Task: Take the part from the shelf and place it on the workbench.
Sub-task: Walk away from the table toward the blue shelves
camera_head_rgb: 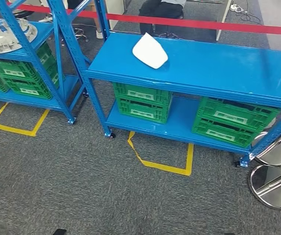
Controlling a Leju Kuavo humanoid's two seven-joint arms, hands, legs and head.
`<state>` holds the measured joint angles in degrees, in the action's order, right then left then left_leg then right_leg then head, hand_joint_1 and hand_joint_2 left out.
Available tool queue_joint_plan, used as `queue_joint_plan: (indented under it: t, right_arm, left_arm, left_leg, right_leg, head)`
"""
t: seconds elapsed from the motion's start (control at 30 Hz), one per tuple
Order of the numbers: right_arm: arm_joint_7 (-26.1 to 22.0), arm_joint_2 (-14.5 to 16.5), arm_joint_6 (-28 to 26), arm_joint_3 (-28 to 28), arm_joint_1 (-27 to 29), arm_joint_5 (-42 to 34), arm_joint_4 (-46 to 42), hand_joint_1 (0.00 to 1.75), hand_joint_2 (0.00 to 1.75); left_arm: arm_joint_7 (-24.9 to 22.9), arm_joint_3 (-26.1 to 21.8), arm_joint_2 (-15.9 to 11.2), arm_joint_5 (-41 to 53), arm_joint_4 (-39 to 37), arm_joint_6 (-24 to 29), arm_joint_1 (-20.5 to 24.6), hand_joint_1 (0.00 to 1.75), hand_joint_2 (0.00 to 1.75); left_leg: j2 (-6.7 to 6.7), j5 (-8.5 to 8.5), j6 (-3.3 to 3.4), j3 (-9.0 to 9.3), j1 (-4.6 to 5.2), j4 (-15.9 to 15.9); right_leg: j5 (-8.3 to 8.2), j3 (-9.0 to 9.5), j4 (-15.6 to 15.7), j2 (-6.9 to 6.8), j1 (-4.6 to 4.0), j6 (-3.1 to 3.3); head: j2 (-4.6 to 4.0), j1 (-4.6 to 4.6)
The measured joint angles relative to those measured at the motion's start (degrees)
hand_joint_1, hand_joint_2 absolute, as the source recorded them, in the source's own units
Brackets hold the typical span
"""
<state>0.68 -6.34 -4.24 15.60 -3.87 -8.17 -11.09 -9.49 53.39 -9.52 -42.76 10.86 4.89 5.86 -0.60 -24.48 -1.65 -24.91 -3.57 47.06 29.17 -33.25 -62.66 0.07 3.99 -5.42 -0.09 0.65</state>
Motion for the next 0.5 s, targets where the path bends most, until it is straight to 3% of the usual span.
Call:
queue_joint_plan:
  t: [0.03,0.07,0.1,0.13,0.17,0.2,0.27,0.3,0.37,0.4,0.43,0.47,0.5]
  right_arm:
    - [-0.01,0.11,0.03,0.01,0.03,-0.02,0.00,0.00,0.00]
    - [-0.03,0.24,0.08,0.02,0.09,-0.03,0.00,0.00,0.00]
    - [-0.04,0.38,0.15,0.03,0.09,-0.03,0.00,0.00,0.00]
    - [-0.05,0.51,0.21,0.04,0.07,-0.04,0.00,0.00,0.00]
    - [-0.06,0.52,0.23,0.04,0.05,-0.04,0.01,0.00,0.00]
    - [-0.04,0.47,0.22,0.05,0.01,-0.04,0.01,0.00,0.00]
    - [-0.06,0.35,0.17,0.05,0.00,-0.05,0.01,0.00,0.00]
    - [-0.08,0.29,0.16,0.04,0.00,-0.07,0.01,0.00,0.00]
    - [-0.13,0.28,0.24,0.04,-0.04,-0.16,0.01,0.00,0.00]
    - [-0.14,0.28,0.30,0.04,-0.05,-0.24,0.01,0.00,0.00]
    - [-0.14,0.28,0.36,0.05,-0.06,-0.30,0.01,0.00,0.00]
    - [-0.14,0.29,0.39,0.05,-0.05,-0.34,0.01,0.00,0.00]
    - [-0.14,0.30,0.41,0.05,-0.05,-0.38,0.01,0.00,0.00]
  left_arm:
    - [0.00,0.01,-0.09,-0.01,-0.01,-0.01,-0.07,0.00,0.00]
    - [-0.01,0.01,-0.22,-0.01,-0.02,0.01,-0.11,0.00,0.00]
    - [-0.02,0.01,-0.34,-0.01,-0.02,0.02,-0.11,0.00,0.00]
    - [-0.02,0.01,-0.45,-0.01,-0.02,0.03,-0.07,0.00,0.00]
    - [-0.02,0.01,-0.42,-0.01,-0.01,0.03,0.01,0.00,0.00]
    - [-0.02,0.01,-0.36,-0.01,0.01,0.03,0.09,0.00,0.00]
    - [-0.02,0.01,-0.30,-0.02,0.01,0.04,0.21,0.00,0.00]
    - [-0.02,0.01,-0.27,-0.02,0.01,0.03,0.24,0.00,0.00]
    - [-0.02,0.01,-0.24,-0.02,0.02,0.03,0.26,0.00,0.00]
    - [-0.02,0.01,-0.22,-0.02,0.02,0.03,0.24,0.00,0.00]
    - [-0.02,0.01,-0.21,-0.02,0.02,0.03,0.20,0.00,0.00]
    - [-0.02,0.01,-0.21,-0.03,0.01,0.04,0.15,0.00,0.00]
    - [-0.02,0.01,-0.22,-0.03,0.01,0.04,0.11,0.00,0.00]
  left_leg:
    - [0.09,-0.79,-1.09,-0.33,-0.47,1.28]
    - [0.21,-1.70,-2.12,-0.84,-0.85,2.97]
    - [0.28,-2.39,-2.92,-1.39,-0.96,4.49]
    - [0.39,-2.73,-3.39,-1.88,-0.93,5.54]
    - [0.45,-2.79,-3.59,-2.20,-0.99,6.15]
    - [0.43,-2.73,-3.64,-2.37,-1.04,6.31]
    - [0.36,-4.03,-3.24,-3.69,-1.07,8.62]
    - [0.31,-5.60,-2.89,-5.37,-0.86,11.75]
    - [0.30,-9.16,-1.99,-10.41,0.09,20.72]
    - [0.31,-10.10,-1.48,-12.70,0.67,24.42]
    - [0.33,-9.93,-0.79,-14.04,1.33,26.14]
    - [0.39,-8.66,0.11,-14.20,2.04,25.40]
    - [0.49,-6.60,1.19,-13.16,2.82,22.37]
  right_leg:
    - [-1.23,1.33,2.90,0.10,0.47,-0.99]
    - [-1.81,2.26,5.02,0.35,0.76,-1.18]
    - [-1.58,2.59,5.66,0.65,0.84,-0.73]
    - [-0.80,2.35,4.84,1.03,0.61,0.17]
    - [-0.66,2.12,4.37,1.15,0.47,1.37]
    - [-0.59,2.03,4.01,1.14,0.29,2.14]
    - [-0.69,1.92,3.98,1.16,-0.15,3.12]
    - [-0.77,1.95,4.17,1.16,-0.42,3.51]
    - [-0.97,1.95,4.55,1.10,-1.07,3.97]
    - [-1.03,1.95,4.68,1.10,-1.45,4.17]
    - [-1.05,1.95,4.75,1.14,-1.84,4.35]
    - [-1.07,1.95,4.81,1.25,-2.20,4.53]
    - [-1.11,1.96,4.88,1.41,-2.51,4.72]
  head:
    - [0.00,0.36]
    - [0.00,0.79]
    - [0.00,1.08]
    - [0.00,0.92]
    - [0.00,0.44]
    - [0.00,-0.25]
    - [0.00,-1.57]
    - [0.00,-2.19]
    - [0.00,-3.27]
    - [0.00,-3.64]
    - [0.00,-3.90]
    - [0.00,-4.13]
    - [0.00,-4.34]
